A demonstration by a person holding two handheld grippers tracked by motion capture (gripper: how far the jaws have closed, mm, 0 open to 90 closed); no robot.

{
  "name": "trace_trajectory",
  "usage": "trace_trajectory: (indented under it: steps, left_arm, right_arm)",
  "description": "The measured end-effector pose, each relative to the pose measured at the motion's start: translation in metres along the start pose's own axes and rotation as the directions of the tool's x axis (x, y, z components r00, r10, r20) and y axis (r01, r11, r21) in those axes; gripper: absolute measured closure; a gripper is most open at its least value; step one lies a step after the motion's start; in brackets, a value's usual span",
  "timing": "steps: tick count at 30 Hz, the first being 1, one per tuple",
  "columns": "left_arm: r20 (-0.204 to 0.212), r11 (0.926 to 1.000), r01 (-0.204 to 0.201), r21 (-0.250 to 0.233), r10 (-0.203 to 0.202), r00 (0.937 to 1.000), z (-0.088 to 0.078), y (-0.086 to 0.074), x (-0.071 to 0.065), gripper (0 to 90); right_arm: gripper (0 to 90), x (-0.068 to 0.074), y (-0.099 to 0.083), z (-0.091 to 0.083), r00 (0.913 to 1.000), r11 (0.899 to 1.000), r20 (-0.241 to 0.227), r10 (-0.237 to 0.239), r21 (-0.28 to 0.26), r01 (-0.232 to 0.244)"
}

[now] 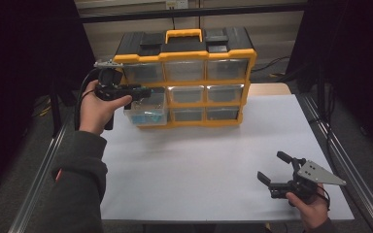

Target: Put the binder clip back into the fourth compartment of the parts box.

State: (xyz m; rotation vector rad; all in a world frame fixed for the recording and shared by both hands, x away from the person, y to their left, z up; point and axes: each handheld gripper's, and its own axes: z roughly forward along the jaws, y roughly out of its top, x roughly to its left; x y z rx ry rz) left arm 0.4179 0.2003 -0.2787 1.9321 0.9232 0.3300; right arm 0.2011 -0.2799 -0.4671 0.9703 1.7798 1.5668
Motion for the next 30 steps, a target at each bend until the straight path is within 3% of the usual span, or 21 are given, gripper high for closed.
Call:
trace_trajectory:
  steps: [3,8,10,13,14,20,23,26,30]
  left_arm:
    - [0.016,0.9994,0.019,-0.030,-0.018,0.9997,0.000,-0.008,0.003,36.9]
    - [0.021,0.9979,-0.022,-0.061,0.023,0.9995,-0.011,-0.020,-0.008,27.2]
    - [0.036,0.9947,-0.008,-0.103,0.012,0.9993,-0.016,-0.028,-0.013,21.9]
    - [0.056,0.9921,-0.029,-0.122,0.036,0.9978,-0.021,-0.046,-0.022,17.9]
    - [0.079,0.9912,-0.023,-0.130,0.034,0.9963,-0.023,-0.053,-0.024,17.6]
    - [0.071,0.9871,-0.007,-0.160,0.019,0.9973,-0.032,-0.109,-0.030,14.2]
    - [0.058,0.9827,0.043,-0.180,-0.034,0.9978,-0.032,-0.146,-0.028,11.1]
    - [0.046,0.9803,0.066,-0.186,-0.058,0.9972,-0.032,-0.174,-0.025,9.4]
    - [0.072,0.9750,0.113,-0.192,-0.101,0.9923,-0.029,-0.202,-0.020,6.4]
  right_arm:
    - [0.7,0.000,0.000,0.000,1.0000,1.000,0.000,0.001,-0.001,-0.001]
    - [0.6,0.000,0.000,0.000,1.0000,1.000,0.000,0.003,0.003,-0.003]
    - [0.7,0.000,0.000,0.001,1.0000,1.000,-0.001,0.003,0.000,-0.003]
    - [0.7,0.000,0.000,0.000,1.0000,1.000,0.000,0.002,-0.001,-0.002]
    - [0.7,0.000,0.000,0.001,1.0000,1.000,-0.001,0.001,-0.001,-0.001]
    - [0.7,0.000,0.000,0.001,1.0000,1.000,-0.001,0.002,-0.001,-0.002]
    - [0.7,0.000,0.000,0.001,1.0000,1.000,0.003,0.003,0.000,-0.003]
    - [0.6,0.001,0.000,0.001,1.0000,1.000,0.001,0.005,0.000,-0.005]
    - [0.6,0.001,-0.001,0.001,1.0000,1.000,0.002,0.000,0.008,0.000]
